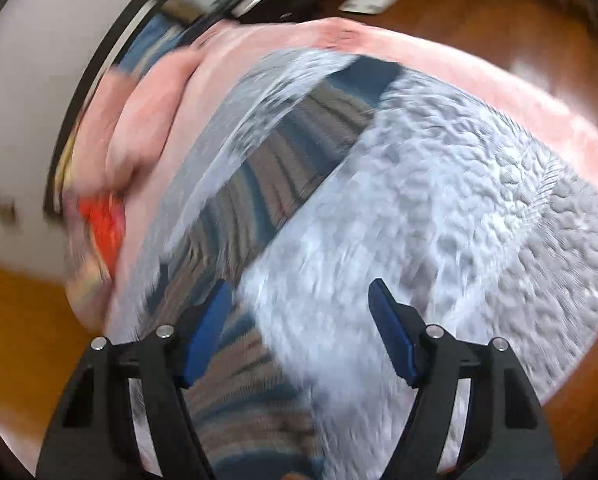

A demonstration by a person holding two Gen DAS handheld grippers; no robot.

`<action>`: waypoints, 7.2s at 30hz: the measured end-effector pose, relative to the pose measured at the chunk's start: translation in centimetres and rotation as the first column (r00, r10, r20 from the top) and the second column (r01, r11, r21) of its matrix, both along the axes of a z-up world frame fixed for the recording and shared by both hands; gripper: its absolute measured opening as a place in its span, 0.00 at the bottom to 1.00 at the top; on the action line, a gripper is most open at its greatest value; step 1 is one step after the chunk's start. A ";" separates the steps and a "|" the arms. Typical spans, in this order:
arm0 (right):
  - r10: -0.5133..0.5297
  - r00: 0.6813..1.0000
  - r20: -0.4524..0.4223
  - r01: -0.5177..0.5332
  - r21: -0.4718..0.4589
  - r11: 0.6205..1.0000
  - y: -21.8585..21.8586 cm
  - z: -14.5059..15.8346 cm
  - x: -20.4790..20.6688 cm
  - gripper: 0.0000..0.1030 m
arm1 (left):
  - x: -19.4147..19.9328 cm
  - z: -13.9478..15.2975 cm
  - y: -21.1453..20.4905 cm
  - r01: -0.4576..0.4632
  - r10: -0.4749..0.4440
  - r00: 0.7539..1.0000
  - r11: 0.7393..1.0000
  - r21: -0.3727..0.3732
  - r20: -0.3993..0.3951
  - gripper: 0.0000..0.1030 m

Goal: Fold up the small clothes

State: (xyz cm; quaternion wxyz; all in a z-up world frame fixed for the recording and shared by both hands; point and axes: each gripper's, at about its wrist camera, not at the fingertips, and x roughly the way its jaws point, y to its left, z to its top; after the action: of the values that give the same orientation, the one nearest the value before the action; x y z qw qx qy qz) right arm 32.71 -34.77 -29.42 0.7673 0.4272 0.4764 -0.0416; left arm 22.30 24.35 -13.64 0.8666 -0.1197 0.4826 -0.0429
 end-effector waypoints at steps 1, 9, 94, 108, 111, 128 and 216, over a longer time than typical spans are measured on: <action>-0.037 0.999 0.005 0.037 0.051 0.998 -1.6 -1.3 1.0 0.64 | 0.9 -1.3 0.3 -0.006 0.006 1.000 0.999 -0.035 -0.002 0.96; -0.217 0.973 0.085 0.185 0.280 0.942 -10.1 -9.6 9.9 0.59 | 5.4 -7.3 0.2 -0.035 0.038 0.999 0.996 -0.077 0.028 0.96; 0.512 0.843 0.164 -0.400 -0.445 0.801 35.3 -9.8 3.2 0.59 | 28.5 -24.3 -3.5 -0.236 -0.024 0.916 0.775 -0.587 -0.400 0.95; 0.507 0.829 0.235 -0.413 -0.354 0.839 35.4 -10.8 2.6 0.59 | 31.7 -17.9 -5.8 -0.070 -0.061 0.948 0.918 -0.389 -0.313 0.07; 0.515 0.821 0.246 -0.424 -0.341 0.839 35.4 -10.8 2.7 0.59 | 31.8 -13.3 -4.4 -0.009 -0.084 0.969 0.927 -0.376 -0.230 0.07; 0.549 0.792 0.266 -0.455 -0.341 0.822 36.5 -10.3 2.1 0.57 | 29.7 -7.0 8.2 0.023 -0.055 0.989 0.974 -0.226 -0.137 0.07; 0.659 0.707 0.257 -0.537 -0.412 0.736 36.9 -3.4 -5.2 0.59 | 17.6 4.1 24.5 -0.262 0.367 0.893 0.895 -0.361 0.262 0.07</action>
State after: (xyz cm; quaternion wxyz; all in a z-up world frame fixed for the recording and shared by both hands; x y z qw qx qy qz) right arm 27.52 2.18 -32.86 0.8726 0.1219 0.4165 0.2243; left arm 39.85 48.90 -9.56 0.8985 -0.3256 0.2945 0.0038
